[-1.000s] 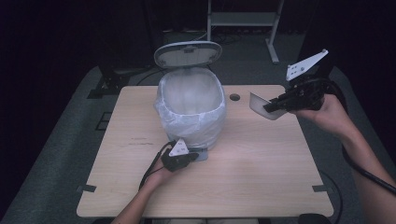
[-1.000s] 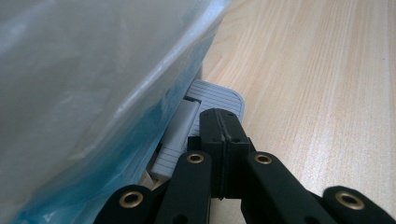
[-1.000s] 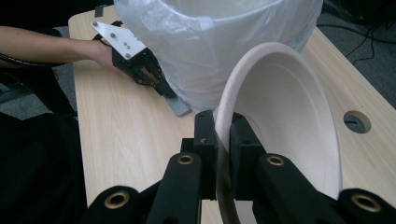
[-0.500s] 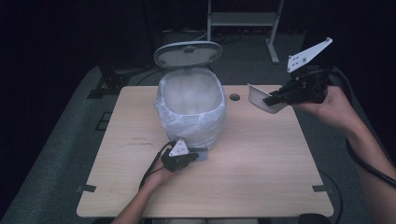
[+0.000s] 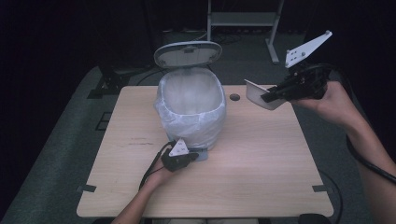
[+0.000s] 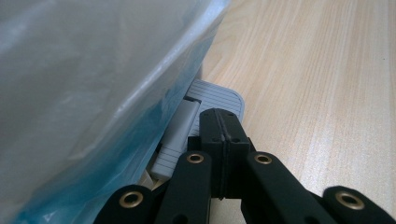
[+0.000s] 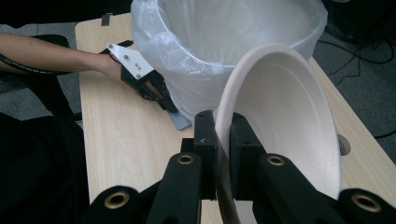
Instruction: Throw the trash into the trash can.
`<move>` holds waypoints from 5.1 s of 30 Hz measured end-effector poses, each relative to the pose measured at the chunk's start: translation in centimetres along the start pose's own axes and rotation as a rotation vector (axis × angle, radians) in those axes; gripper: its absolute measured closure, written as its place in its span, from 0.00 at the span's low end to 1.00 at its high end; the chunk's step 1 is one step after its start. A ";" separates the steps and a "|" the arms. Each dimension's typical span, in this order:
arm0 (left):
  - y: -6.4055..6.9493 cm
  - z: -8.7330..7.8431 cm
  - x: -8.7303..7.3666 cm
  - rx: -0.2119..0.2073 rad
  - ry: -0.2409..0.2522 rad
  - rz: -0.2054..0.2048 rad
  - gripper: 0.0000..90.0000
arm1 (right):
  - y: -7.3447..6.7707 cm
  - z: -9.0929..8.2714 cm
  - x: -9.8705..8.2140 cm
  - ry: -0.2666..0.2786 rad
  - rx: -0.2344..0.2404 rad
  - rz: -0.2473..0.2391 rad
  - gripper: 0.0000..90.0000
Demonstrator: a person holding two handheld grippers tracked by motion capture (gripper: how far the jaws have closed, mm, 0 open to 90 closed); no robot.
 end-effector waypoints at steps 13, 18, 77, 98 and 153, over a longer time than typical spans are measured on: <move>0.0 0.0 0.0 0.000 0.000 -0.004 1.00 | -0.9 -0.7 2.3 -0.010 -0.009 -0.047 0.92; 0.0 0.0 0.0 -0.001 0.001 -0.005 1.00 | -1.2 -0.7 3.1 -0.010 -0.010 -0.060 0.92; 0.0 0.0 0.0 -0.007 0.002 -0.010 1.00 | -4.0 2.2 11.5 0.028 0.077 -0.205 0.92; 0.0 0.0 0.0 -0.008 0.002 -0.009 1.00 | -4.3 4.8 13.6 0.008 0.107 -0.240 0.92; 0.2 0.0 0.0 0.008 0.002 -0.008 1.00 | -0.8 8.9 8.4 0.018 0.129 -0.114 0.68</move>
Point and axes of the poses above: each handheld gripper's, and its own axes: z roughly forward along the jaws, x roughly out of its top, y roughly to its right, the point moved 3 cm from there along z, roughly forward along the jaws, and after that the axes turned 7 degrees about -y, right-handed, at the moved point
